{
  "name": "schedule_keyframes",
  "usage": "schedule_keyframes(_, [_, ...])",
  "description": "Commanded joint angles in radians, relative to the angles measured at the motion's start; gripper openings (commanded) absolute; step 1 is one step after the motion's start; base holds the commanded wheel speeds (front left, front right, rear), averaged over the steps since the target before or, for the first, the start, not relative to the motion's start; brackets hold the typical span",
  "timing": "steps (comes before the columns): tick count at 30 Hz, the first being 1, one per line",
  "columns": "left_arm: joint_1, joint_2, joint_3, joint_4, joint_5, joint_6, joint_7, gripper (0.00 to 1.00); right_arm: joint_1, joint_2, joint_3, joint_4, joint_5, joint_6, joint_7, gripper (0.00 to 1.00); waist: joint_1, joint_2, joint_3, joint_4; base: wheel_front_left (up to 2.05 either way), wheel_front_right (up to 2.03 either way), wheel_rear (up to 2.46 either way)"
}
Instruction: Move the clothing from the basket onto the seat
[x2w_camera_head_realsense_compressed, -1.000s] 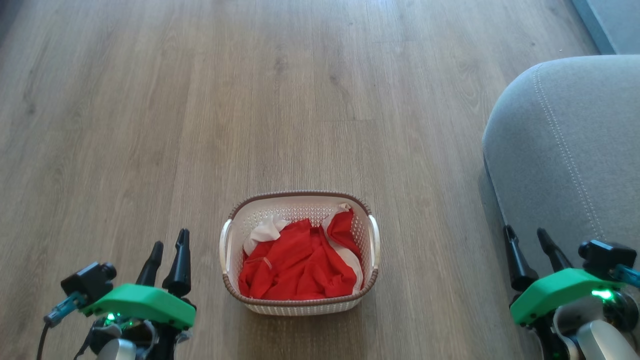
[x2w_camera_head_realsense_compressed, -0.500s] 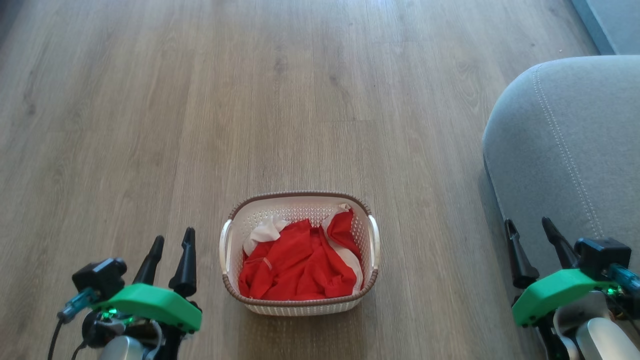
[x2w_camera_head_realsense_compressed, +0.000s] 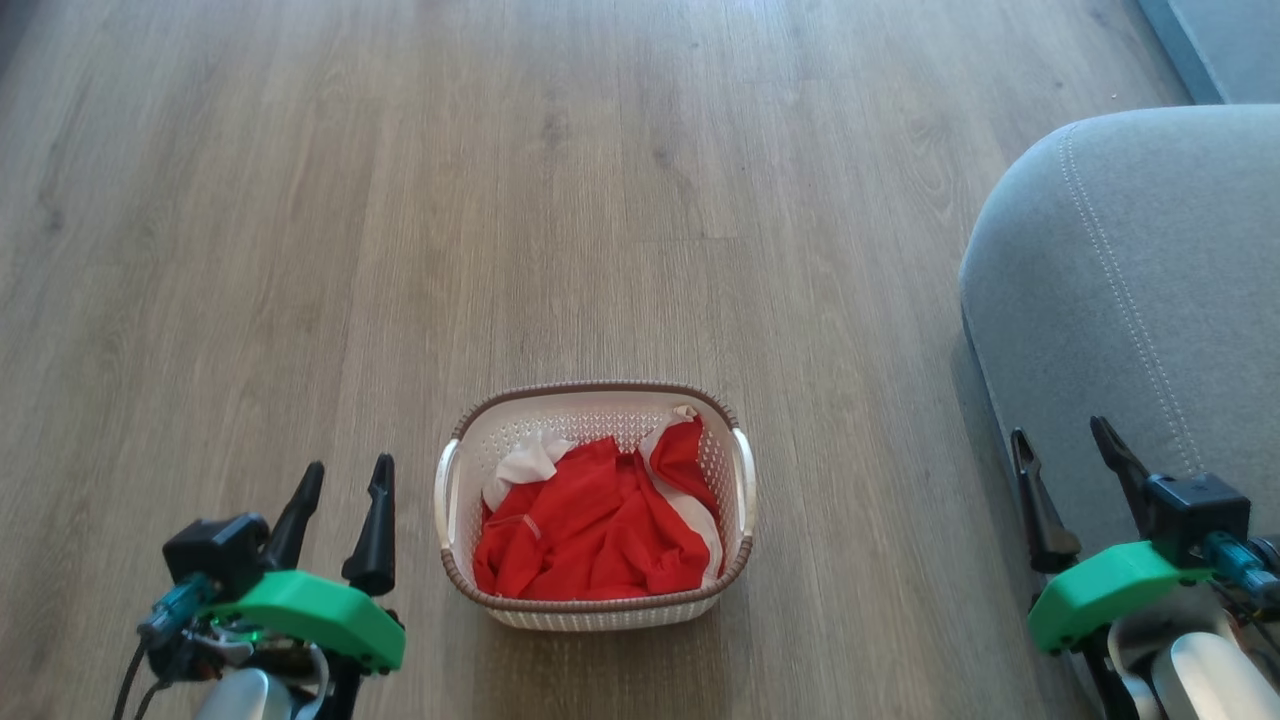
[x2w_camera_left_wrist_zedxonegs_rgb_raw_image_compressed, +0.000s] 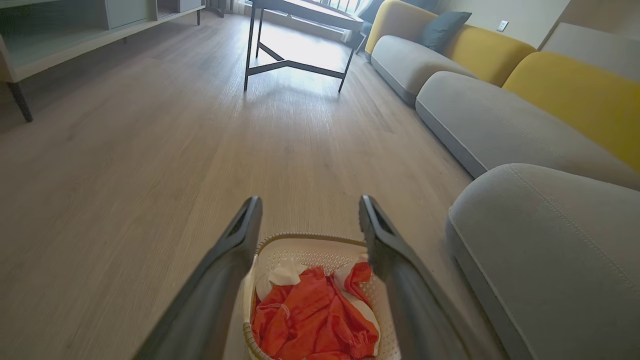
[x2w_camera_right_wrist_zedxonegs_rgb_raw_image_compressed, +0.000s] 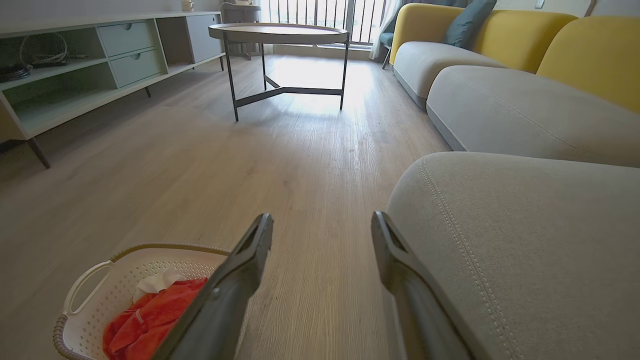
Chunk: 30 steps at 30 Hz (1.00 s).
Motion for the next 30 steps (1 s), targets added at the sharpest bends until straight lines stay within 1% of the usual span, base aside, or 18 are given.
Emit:
schedule_keyframes(1, [-0.061,0.022,0.026,-0.031,0.032,-0.006,-0.019,1.0,-0.016,-0.03,0.014,-0.036,-0.028,0.007,-0.019,1.0,0.0,0.0,0.001,0.0,0.0,0.0,0.0])
schedule_keyframes(12, [-0.064,0.031,0.03,-0.022,0.131,-0.007,-0.048,1.0,0.006,-0.027,0.008,-0.042,-0.035,0.007,-0.047,1.0,0.0,0.0,0.001,0.0,0.0,0.0,0.0])
schedule_keyframes(30, [-0.064,0.027,0.044,-0.01,0.116,-0.007,-0.048,1.0,0.023,-0.015,-0.016,-0.045,0.056,0.007,-0.047,1.0,0.0,0.0,0.002,0.004,0.0,0.0,0.0])
